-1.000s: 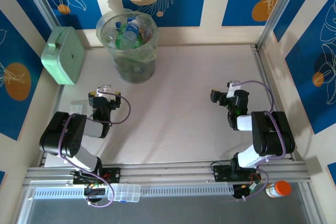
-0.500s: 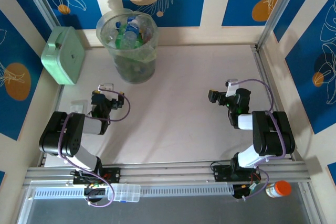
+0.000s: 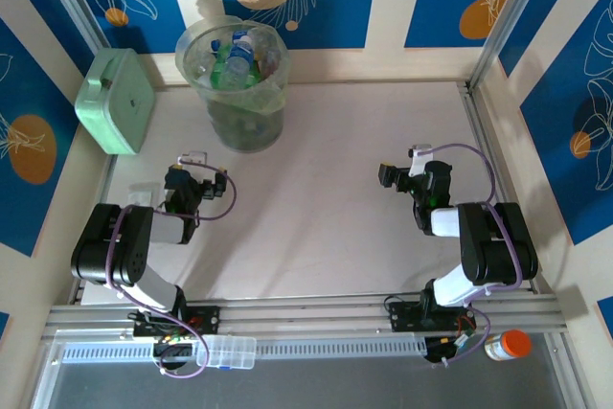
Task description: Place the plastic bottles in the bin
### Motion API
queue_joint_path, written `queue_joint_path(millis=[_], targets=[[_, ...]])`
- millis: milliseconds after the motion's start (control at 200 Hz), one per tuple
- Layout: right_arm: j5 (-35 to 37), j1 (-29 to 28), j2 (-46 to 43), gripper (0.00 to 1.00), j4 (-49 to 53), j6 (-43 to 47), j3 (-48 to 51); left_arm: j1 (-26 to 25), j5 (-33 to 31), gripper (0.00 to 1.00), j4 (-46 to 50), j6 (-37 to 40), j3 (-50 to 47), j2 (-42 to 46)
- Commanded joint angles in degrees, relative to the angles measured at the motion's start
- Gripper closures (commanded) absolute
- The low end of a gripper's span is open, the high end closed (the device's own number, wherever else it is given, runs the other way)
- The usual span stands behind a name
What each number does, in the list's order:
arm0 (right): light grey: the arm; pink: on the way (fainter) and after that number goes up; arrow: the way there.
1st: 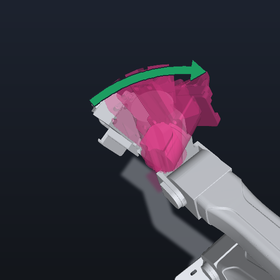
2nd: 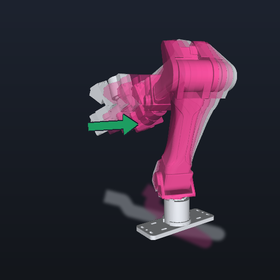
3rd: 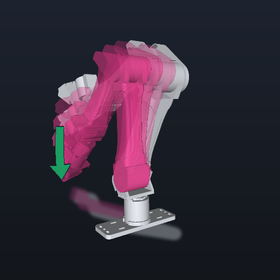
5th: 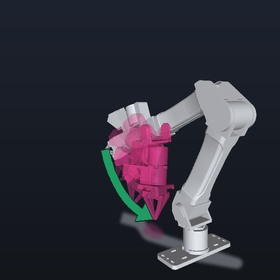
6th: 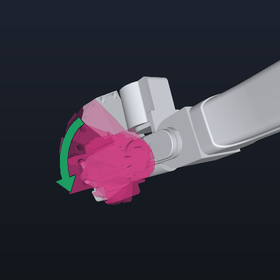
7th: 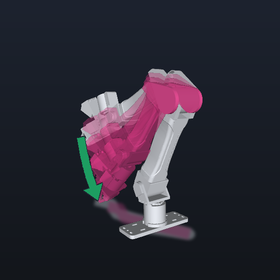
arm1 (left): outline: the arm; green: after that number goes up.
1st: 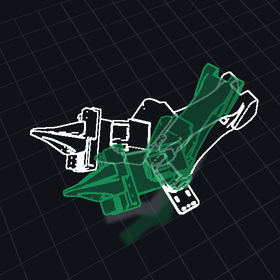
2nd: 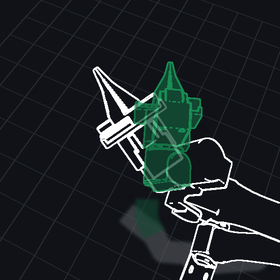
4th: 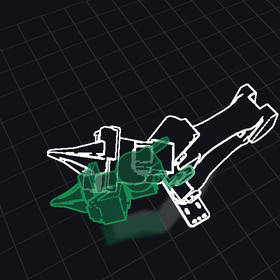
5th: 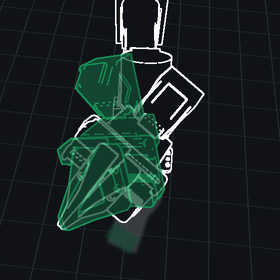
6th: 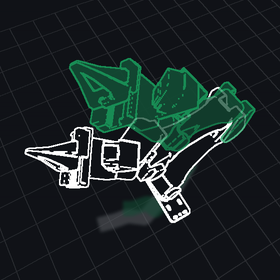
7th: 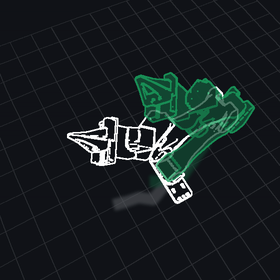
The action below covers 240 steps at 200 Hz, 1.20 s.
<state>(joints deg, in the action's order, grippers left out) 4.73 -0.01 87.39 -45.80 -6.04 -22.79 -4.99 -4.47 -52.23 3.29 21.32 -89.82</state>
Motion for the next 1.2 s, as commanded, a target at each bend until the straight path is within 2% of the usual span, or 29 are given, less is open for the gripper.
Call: queue_joint_path(millis=[0,1195], targets=[[1.59,-0.41,-0.20,0.01,-0.60,0.31,-0.94,0.69,1.31,0.01,-0.41,-0.30,0.94,-0.09],[1.09,-0.16,-0.21,0.01,-0.62,0.15,-0.98,1.05,2.10,0.01,-0.85,-0.31,0.60,0.09]])
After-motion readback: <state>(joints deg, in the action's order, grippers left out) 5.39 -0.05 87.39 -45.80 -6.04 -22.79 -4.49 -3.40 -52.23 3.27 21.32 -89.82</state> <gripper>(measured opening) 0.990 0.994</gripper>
